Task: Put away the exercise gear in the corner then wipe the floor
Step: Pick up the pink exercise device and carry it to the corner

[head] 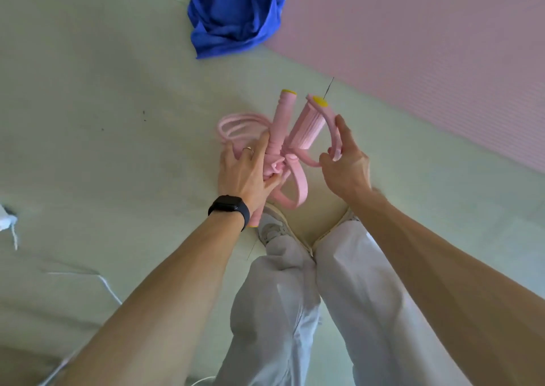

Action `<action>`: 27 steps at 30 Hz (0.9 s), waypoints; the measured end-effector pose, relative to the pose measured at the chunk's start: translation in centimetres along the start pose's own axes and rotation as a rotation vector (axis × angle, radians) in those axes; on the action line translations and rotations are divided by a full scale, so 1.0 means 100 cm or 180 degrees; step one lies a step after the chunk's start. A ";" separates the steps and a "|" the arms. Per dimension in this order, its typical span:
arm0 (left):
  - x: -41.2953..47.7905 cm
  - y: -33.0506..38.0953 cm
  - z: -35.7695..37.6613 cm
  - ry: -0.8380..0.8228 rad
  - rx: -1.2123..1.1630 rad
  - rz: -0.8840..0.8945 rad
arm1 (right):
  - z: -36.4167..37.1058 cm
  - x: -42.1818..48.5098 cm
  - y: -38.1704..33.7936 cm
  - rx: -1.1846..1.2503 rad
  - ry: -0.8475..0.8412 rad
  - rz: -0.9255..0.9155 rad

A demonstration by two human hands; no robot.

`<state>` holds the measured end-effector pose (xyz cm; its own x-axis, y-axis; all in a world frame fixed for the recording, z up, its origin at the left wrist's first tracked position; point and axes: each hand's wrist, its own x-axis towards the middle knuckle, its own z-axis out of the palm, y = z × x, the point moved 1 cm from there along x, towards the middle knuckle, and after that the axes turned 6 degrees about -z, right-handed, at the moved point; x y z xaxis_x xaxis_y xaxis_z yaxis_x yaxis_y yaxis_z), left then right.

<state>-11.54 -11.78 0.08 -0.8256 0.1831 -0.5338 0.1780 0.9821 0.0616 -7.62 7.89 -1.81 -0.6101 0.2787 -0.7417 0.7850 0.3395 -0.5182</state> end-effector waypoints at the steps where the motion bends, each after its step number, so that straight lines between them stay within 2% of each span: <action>1: -0.012 0.000 -0.022 -0.0143 -0.0012 -0.0066 | -0.012 -0.019 -0.009 -0.0044 0.0004 -0.0034; 4: -0.050 0.007 -0.089 -0.0723 -0.0564 -0.0334 | -0.059 -0.083 -0.038 -0.0193 0.0042 0.0024; 6: -0.077 0.021 -0.143 -0.0918 -0.1036 -0.0455 | -0.104 -0.129 -0.062 -0.0139 0.0110 0.0081; 10: -0.130 0.058 -0.244 -0.0743 -0.1584 -0.0474 | -0.191 -0.220 -0.112 -0.0211 0.0247 -0.0054; 15: -0.188 0.106 -0.355 -0.0472 -0.1820 -0.0373 | -0.278 -0.322 -0.177 -0.0136 0.0555 -0.0313; 23: -0.250 0.153 -0.485 -0.0356 -0.1990 0.0596 | -0.364 -0.469 -0.232 0.0166 0.1733 -0.0656; 27: -0.282 0.176 -0.533 -0.0353 -0.1982 0.1240 | -0.372 -0.540 -0.225 0.0688 0.2413 -0.0413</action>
<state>-13.67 2.72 61.14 -0.6999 0.5501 -0.4555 0.0832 0.6962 0.7130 3.64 18.63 65.72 -0.5438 0.8103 -0.2183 0.6588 0.2510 -0.7092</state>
